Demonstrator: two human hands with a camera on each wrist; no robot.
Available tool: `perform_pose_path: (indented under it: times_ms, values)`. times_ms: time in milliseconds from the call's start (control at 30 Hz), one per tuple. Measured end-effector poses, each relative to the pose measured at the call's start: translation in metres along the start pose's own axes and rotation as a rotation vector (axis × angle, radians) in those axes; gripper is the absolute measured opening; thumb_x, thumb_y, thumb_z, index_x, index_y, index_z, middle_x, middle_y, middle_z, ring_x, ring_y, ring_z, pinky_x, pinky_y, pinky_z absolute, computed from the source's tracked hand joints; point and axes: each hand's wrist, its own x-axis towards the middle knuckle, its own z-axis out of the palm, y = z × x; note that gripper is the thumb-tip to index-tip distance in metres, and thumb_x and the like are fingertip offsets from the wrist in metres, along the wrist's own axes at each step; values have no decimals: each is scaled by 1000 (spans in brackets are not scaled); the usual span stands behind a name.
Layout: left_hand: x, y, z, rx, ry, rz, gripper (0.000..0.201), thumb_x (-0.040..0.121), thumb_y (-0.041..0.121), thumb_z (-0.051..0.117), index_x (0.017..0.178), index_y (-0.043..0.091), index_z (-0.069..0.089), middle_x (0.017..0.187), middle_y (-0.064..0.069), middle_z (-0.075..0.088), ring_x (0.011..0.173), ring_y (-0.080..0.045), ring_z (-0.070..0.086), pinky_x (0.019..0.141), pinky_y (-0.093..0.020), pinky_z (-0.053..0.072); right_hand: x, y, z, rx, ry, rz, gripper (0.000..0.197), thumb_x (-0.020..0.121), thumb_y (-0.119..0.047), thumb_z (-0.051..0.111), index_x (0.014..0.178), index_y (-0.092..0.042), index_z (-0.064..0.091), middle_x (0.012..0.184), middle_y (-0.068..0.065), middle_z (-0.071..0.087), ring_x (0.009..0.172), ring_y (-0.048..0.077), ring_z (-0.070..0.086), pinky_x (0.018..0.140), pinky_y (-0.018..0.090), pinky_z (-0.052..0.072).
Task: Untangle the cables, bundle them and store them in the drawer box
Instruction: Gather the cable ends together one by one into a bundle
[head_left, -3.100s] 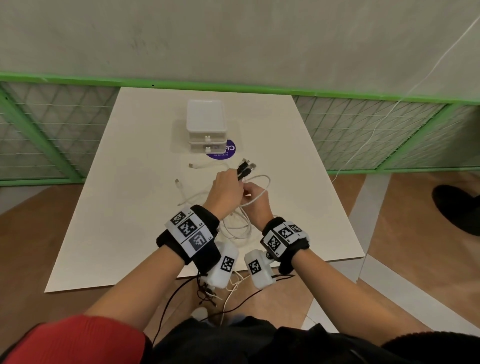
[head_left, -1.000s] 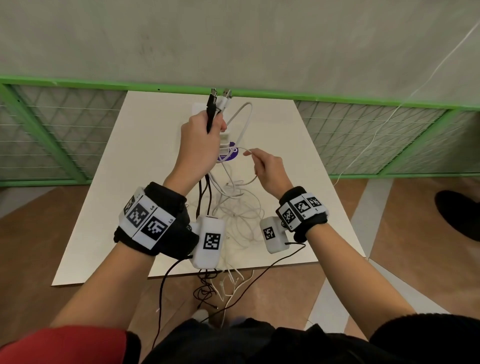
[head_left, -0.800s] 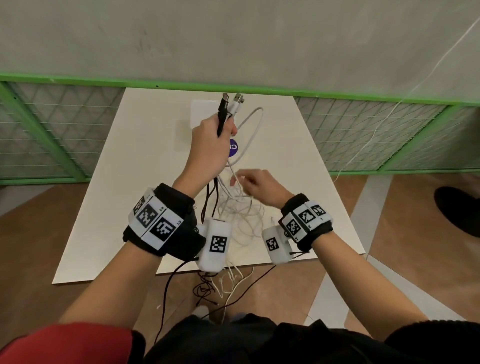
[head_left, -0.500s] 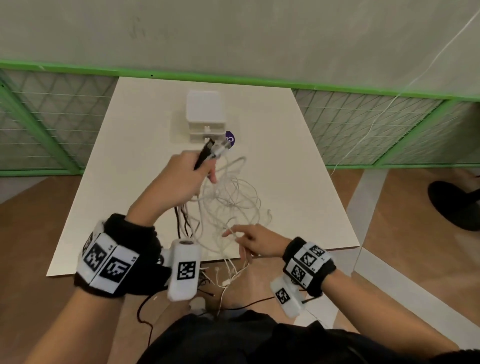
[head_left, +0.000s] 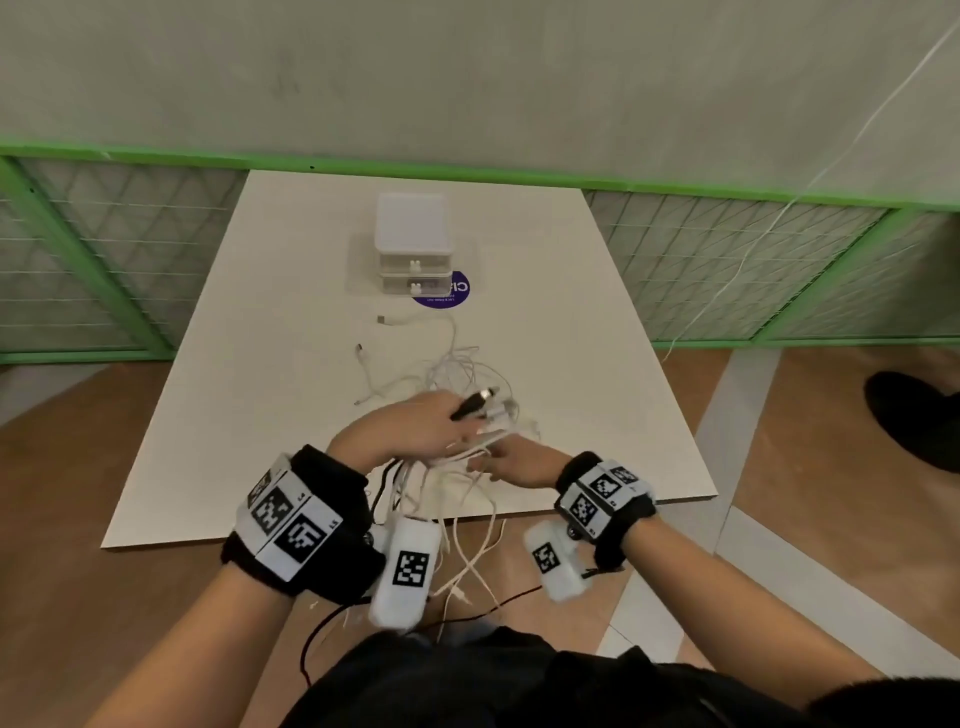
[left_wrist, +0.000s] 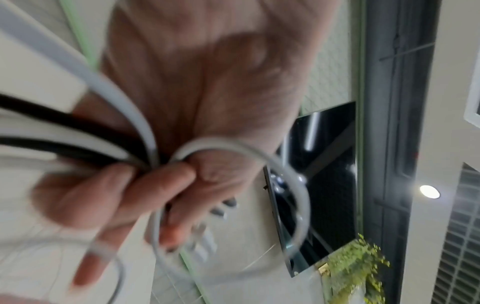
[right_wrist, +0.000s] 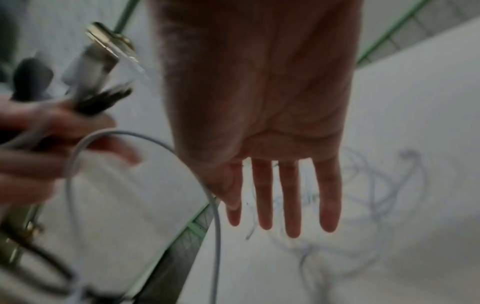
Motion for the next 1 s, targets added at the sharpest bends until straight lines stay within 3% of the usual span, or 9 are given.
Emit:
perform_pose_path:
  times_ms: [67, 200, 333, 467, 567, 667, 800, 900, 1000]
  values:
    - [8, 0, -2, -34, 202, 9, 21, 98, 22, 42, 81, 12, 46, 63, 2, 44, 56, -12, 45, 55, -24, 36, 1, -7, 6, 104, 111, -42, 34, 94, -4, 39, 125, -1, 53, 123, 17, 59, 106, 22, 56, 74, 2, 42]
    - [17, -7, -5, -204, 316, 42, 30, 98, 20, 43, 68, 18, 42, 58, 0, 40, 48, -13, 38, 38, -10, 30, -4, -18, -14, 298, 593, -141, 45, 81, 9, 37, 122, -2, 51, 117, 15, 61, 110, 24, 57, 90, 14, 40]
    - [24, -7, -6, -220, 439, 75, 30, 98, 23, 42, 70, 16, 45, 57, 0, 44, 50, -14, 44, 43, -13, 35, -11, -39, -19, 701, 619, -280, 36, 83, -10, 35, 111, -24, 53, 100, 4, 65, 93, 15, 64, 88, 30, 49]
    - [29, -8, -6, -277, 620, 117, 31, 99, 23, 41, 68, 22, 46, 59, 2, 45, 54, -17, 48, 59, -33, 45, -8, -33, -13, 276, 671, -275, 31, 97, -25, 33, 111, -11, 57, 62, 4, 57, 57, 10, 56, 64, 22, 44]
    - [27, -9, -16, -352, 878, 161, 31, 99, 20, 39, 69, 20, 44, 59, 3, 42, 53, -18, 46, 51, -25, 39, -8, -23, -2, 139, 458, -190, 32, 98, -20, 32, 82, -11, 58, 59, 4, 48, 54, 13, 46, 60, 26, 38]
    - [20, -8, -30, -463, 1003, 236, 32, 100, 18, 39, 67, 19, 41, 58, 3, 40, 48, -14, 40, 40, -12, 34, -15, -14, 22, -20, -124, -79, 31, 97, -11, 37, 73, -14, 56, 67, 7, 56, 56, 12, 48, 64, 27, 41]
    - [12, -8, -31, -446, 870, 219, 32, 100, 20, 38, 68, 19, 41, 63, 3, 43, 43, -9, 42, 45, -19, 39, -24, -1, 30, -92, -331, 33, 19, 90, -24, 57, 90, -12, 72, 71, -8, 62, 62, 4, 50, 69, 23, 42]
    - [10, -9, -17, -390, 531, 132, 33, 99, 19, 40, 66, 15, 44, 54, 4, 42, 32, -1, 36, 45, -21, 38, -27, 14, 0, -111, -157, 133, 22, 82, -20, 67, 99, -8, 71, 92, 1, 71, 77, 5, 59, 75, 19, 47]
    - [12, -10, 4, -465, 345, 84, 32, 99, 15, 40, 68, 11, 44, 50, 9, 42, 33, -1, 30, 41, -15, 35, -35, 13, -30, -96, 272, 23, 46, 75, -17, 58, 120, -12, 57, 114, 6, 63, 95, 17, 60, 88, 33, 50]
